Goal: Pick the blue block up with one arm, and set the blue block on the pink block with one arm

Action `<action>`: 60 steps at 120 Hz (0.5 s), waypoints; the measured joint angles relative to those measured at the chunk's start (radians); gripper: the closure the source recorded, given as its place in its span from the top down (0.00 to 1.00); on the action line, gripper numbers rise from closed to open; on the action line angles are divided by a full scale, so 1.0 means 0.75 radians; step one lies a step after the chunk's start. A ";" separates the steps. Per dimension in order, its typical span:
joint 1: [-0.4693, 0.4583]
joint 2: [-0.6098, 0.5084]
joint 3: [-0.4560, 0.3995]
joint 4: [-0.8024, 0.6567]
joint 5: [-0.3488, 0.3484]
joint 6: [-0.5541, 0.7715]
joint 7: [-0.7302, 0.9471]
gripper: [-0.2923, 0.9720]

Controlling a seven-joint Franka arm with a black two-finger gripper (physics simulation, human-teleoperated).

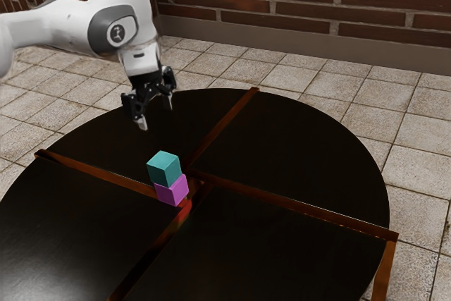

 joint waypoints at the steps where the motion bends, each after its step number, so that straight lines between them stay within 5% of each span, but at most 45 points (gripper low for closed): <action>1: 0.000 -0.008 0.000 0.001 -0.002 -0.008 -0.002 0.76; 18: -0.045 -0.096 0.053 0.085 -0.024 -0.173 -0.071 0.77; 34: -0.214 -0.143 0.245 0.184 -0.022 -0.369 -0.213 0.77; 60: -0.166 -0.197 0.231 0.311 -0.012 -0.520 -0.432 0.77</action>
